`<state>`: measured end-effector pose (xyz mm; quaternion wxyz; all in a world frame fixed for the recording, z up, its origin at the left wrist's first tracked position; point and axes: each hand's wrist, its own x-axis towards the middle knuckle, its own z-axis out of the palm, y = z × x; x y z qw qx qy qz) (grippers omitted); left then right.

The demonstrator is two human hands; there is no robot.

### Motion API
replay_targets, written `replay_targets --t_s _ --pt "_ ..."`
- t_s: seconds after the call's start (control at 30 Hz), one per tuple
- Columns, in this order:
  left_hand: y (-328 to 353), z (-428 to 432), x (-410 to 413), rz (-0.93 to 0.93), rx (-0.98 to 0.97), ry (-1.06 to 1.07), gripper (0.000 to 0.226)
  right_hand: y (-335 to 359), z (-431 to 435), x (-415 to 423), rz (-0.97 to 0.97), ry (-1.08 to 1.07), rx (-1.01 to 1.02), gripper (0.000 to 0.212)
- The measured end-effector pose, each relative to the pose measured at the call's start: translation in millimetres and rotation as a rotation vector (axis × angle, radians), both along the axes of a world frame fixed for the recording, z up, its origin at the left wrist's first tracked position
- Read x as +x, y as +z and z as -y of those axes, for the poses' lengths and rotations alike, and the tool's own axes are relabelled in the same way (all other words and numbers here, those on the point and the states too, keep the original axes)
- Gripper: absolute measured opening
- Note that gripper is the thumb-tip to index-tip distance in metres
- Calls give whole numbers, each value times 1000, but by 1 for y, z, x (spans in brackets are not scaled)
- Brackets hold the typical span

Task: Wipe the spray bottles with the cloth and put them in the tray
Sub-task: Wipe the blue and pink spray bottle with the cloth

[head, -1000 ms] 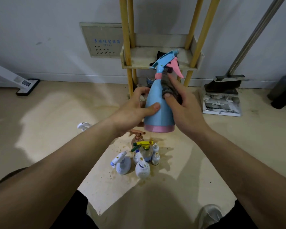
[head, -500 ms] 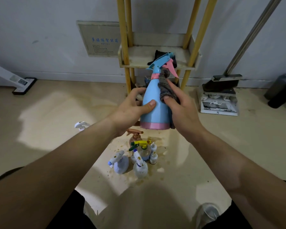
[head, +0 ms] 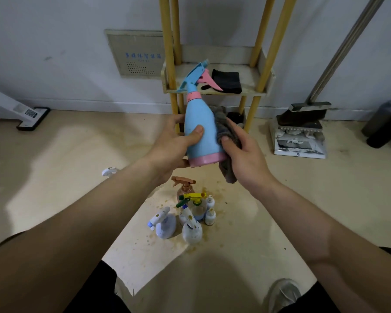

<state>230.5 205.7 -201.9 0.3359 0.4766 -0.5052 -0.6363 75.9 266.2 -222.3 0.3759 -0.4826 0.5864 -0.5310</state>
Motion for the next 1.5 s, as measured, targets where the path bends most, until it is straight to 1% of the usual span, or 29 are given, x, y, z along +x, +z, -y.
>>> replay_targets --t_s 0.1,0.13,0.17,0.27,0.3,0.37,0.4,0.47,0.53,0.57,0.63,0.7,0.77,0.83,0.93,1.0,1.07,1.1,1.2,1.3,1.37,1.43,1.5 --pt "2 3 1 -23 13 17 55 0 4 -1 176 -15 58 37" --pt "2 4 2 -28 23 32 57 -2 3 -1 175 -6 63 37" --pt "2 4 3 -31 34 50 57 -3 1 1 115 7 58 38" --pt "1 5 4 -46 56 98 58 -5 -8 7 -269 60 -48 49" --pt "1 5 4 -52 58 109 58 -5 -8 8 -362 69 -93 53" --pt "0 4 3 -48 50 104 60 -3 -8 8 -429 70 -147 56" --pt "-1 4 2 -35 35 91 61 -3 -7 8 -399 68 -139 56" --pt "-1 3 1 -5 1 45 58 -3 -5 7 -241 42 -80 54" --pt "2 4 2 -2 9 -1 45 -1 -3 4 -60 -21 -25 51" --pt "4 5 4 -16 28 -14 42 -1 -2 2 27 -39 -11 48" --pt "7 8 8 -61 46 -35 43 1 0 -2 193 -26 -6 42" --pt "9 9 11 -124 45 -49 44 4 0 -1 333 3 -9 41" --pt "9 10 13 -162 55 -58 45 7 0 0 412 7 -10 42" --pt "8 10 13 -178 82 -76 43 7 2 0 449 -17 -5 44" --pt "5 12 14 -216 124 -130 53 9 3 -2 482 -46 -3 44" --pt "3 13 14 -224 118 -151 61 10 2 -2 426 -37 -2 45" --pt "3 12 13 -252 134 -132 69 11 1 0 352 -2 -15 47" --pt "2 12 12 -264 144 -116 71 11 0 0 347 20 -24 47" --pt "1 9 9 -198 119 -123 75 16 -2 1 330 20 -47 45" --pt "1 6 8 -35 24 -198 80 20 0 -3 160 6 -75 50" --pt "0 2 7 23 -29 -242 78 19 1 -8 47 19 -108 53" --pt "-2 0 5 32 -55 -241 76 17 0 -11 -77 32 -141 55" --pt "-2 0 5 -17 -36 -189 73 15 -4 -10 -214 69 -198 55"
